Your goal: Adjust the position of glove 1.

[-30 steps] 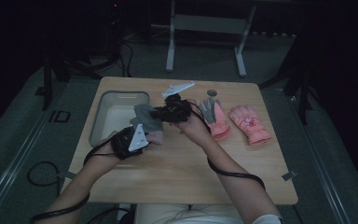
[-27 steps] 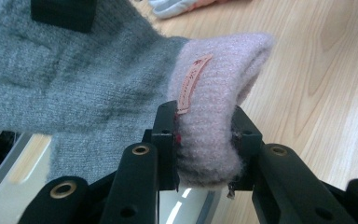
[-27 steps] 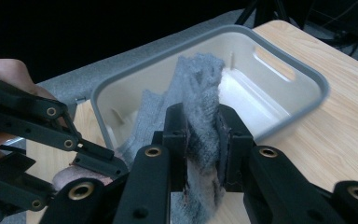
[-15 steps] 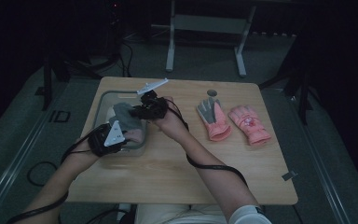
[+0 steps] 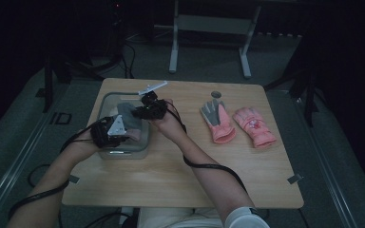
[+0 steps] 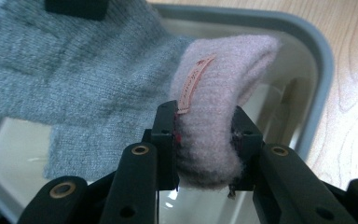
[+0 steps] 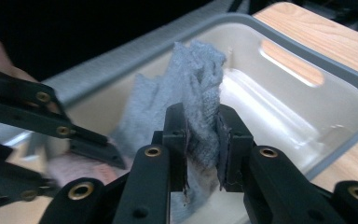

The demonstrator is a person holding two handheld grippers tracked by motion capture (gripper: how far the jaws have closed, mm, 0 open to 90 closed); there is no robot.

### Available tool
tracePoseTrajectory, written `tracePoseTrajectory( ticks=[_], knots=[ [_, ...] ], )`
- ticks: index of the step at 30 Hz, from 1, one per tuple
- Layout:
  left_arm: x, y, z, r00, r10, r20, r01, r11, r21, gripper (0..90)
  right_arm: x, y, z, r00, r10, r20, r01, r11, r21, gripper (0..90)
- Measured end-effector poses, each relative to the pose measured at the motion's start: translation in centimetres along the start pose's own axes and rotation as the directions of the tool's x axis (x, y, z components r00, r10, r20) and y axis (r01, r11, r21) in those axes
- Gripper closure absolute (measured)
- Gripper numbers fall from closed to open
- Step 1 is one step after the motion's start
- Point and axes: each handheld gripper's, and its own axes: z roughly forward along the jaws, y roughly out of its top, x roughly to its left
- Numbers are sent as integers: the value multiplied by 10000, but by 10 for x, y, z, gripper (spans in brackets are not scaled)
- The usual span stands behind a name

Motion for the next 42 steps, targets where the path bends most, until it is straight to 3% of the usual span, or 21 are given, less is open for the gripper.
tracePoseTrajectory(
  ticks=[3,6,13,18,21,26,30,32,34,37,38,42],
  knots=[
    [7,-4,9,9994,-94,345,82,9994,345,687,-4,-6,13,9998,193,27,-194,9996,208,760],
    [13,-6,17,9991,-84,415,60,9983,582,686,-7,-10,24,9991,410,67,-411,9987,295,760],
    [23,-2,30,9970,-177,760,105,9955,946,685,-20,-14,33,9967,776,247,-786,9960,415,753],
    [25,0,40,9933,209,1139,-361,9905,1330,682,-27,-17,41,9939,997,476,-1029,9923,687,703],
    [26,-1,44,9903,250,1369,-461,9870,1537,682,-31,-19,35,9915,1194,521,-1223,9909,569,695],
    [33,-4,44,9884,-297,1491,75,9890,1476,663,-36,-21,16,9886,1495,186,-1498,9886,163,651],
    [36,-2,37,9911,-809,1058,689,9913,1120,500,-34,-23,8,9911,1328,76,-1330,9909,199,630],
    [39,0,31,9864,-1389,879,1305,9868,956,368,-33,-25,2,9911,1334,-38,-1333,9910,101,630],
    [42,3,21,9857,-1517,732,1464,9865,730,323,-32,-28,-4,9920,1257,-152,-1256,9921,75,624],
    [45,8,9,9712,-2175,971,2147,9759,389,193,-31,-31,-13,9952,975,-128,-975,9952,15,635],
    [44,10,5,9697,-2244,962,2231,9745,237,160,-30,-32,-17,9953,959,-151,-959,9954,-47,634],
    [37,19,0,9566,-2615,1286,2649,9642,-98,139,-27,-36,-33,9974,695,-211,-699,9974,-200,616]
  ],
)
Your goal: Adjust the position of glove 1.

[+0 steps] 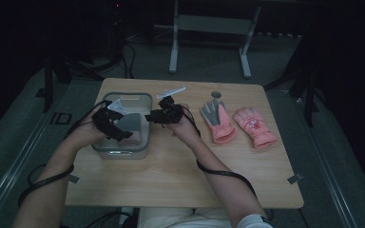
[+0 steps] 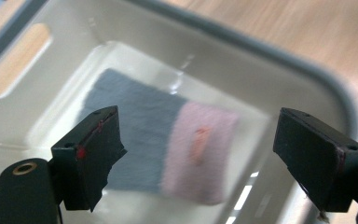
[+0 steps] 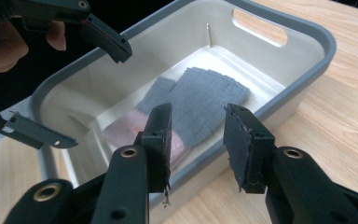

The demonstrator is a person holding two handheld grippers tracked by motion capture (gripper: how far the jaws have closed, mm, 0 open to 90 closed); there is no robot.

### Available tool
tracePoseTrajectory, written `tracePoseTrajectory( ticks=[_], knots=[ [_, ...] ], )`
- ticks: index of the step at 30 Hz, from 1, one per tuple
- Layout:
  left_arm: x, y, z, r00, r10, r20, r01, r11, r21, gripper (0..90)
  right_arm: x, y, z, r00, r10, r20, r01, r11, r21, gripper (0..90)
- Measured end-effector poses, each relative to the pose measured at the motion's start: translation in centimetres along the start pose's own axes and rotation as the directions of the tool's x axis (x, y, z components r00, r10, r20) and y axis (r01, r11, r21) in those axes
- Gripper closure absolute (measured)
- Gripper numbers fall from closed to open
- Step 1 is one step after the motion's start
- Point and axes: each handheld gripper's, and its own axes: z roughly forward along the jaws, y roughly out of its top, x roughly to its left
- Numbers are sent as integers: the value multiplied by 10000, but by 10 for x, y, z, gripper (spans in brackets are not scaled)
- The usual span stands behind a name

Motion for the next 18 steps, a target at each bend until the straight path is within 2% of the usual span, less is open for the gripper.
tracePoseTrajectory(
  ticks=[5,8,10,11,14,18],
  knots=[
    [-15,3,4,9998,-180,18,180,9998,41,140,4,-7,-19,9996,-285,15,285,9996,42,620],
    [-24,6,4,9997,-247,77,248,9994,-225,140,4,-12,-30,9981,-561,240,558,9984,118,615],
    [-30,9,4,9988,-333,349,345,9988,-352,140,4,-16,-38,9963,-771,388,767,9970,115,609],
    [-33,11,3,9990,-302,344,317,9985,-440,139,3,-18,-42,9958,-805,432,801,9967,111,601],
    [-43,20,0,9973,-500,536,544,9950,-836,106,-3,-25,-53,9964,-718,454,724,9973,-109,588],
    [-61,32,0,9946,-333,982,446,9923,-1153,67,-12,-37,-66,9950,-765,646,781,9967,-219,591]
  ],
)
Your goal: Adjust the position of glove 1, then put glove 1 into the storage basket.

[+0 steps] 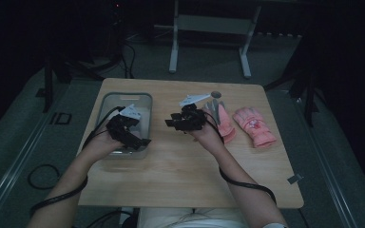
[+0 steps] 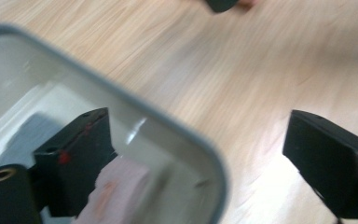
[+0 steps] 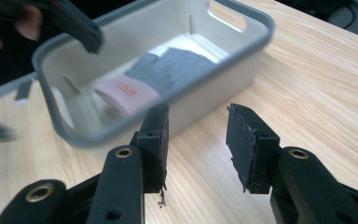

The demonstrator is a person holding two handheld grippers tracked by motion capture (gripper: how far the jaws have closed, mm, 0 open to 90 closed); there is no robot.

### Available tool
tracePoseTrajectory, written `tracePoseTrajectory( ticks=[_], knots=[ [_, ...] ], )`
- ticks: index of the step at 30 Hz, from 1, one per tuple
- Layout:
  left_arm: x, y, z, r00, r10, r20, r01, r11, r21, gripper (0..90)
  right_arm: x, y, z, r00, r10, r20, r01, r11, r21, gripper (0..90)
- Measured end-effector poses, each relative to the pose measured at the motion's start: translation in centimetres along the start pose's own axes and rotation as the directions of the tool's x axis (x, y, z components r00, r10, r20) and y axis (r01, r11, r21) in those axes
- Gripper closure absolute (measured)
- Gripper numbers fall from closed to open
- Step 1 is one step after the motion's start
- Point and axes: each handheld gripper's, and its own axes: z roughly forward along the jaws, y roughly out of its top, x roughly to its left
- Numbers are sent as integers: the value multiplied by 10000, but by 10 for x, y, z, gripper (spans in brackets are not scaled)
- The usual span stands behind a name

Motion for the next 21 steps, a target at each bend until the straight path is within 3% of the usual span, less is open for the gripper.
tracePoseTrajectory(
  ticks=[2,9,12,17,21],
  knots=[
    [-11,4,5,9998,177,74,-176,9998,-133,64,-4,-6,-7,9999,-9,126,9,10000,-8,603],
    [-41,13,24,9973,669,-304,-690,9948,-754,47,-21,-19,-35,9984,-60,558,68,9999,-143,604],
    [-50,15,31,9985,539,-92,-546,9925,-1092,47,-29,-25,-46,9969,-268,737,280,9995,-158,601],
    [-68,13,45,9945,996,-321,-1025,9885,-1107,47,-47,-38,-63,9933,-144,1145,165,9997,-174,602],
    [-82,5,57,9939,1078,-255,-1101,9859,-1261,47,-61,-48,-76,9881,-4,1538,27,9999,-143,605]
  ],
)
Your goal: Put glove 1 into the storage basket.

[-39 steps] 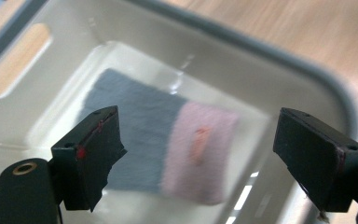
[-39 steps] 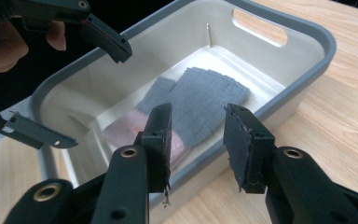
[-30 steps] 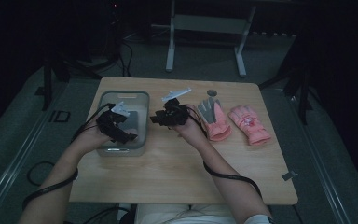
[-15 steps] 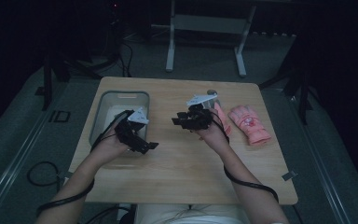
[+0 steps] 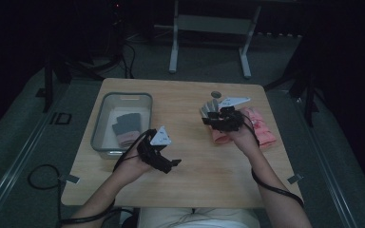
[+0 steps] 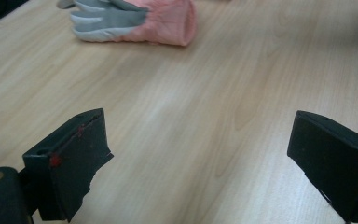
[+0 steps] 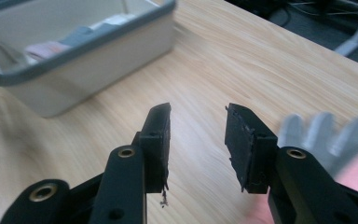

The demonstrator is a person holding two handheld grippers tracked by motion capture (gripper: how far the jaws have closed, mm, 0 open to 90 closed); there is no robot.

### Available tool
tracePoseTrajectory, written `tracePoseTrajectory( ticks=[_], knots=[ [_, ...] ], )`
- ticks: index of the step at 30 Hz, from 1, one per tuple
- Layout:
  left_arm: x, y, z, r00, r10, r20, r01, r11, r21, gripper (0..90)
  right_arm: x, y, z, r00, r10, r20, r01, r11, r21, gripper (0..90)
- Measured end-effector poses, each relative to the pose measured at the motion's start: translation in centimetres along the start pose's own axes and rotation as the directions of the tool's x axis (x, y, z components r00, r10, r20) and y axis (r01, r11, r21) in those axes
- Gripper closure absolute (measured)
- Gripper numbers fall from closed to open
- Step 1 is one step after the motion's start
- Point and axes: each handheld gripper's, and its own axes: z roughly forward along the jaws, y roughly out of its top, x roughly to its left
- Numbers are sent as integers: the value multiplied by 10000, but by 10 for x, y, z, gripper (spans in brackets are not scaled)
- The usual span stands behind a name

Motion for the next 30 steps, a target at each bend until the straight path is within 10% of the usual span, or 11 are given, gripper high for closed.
tracePoseTrajectory(
  ticks=[17,30],
  knots=[
    [-42,-49,40,9972,-726,177,730,9970,-273,48,-42,-21,-15,9960,0,892,-12,9999,137,627],
    [-50,-73,45,9975,-701,-26,702,9974,144,48,-70,-24,31,9883,-181,1512,-47,9888,1490,574]
  ],
)
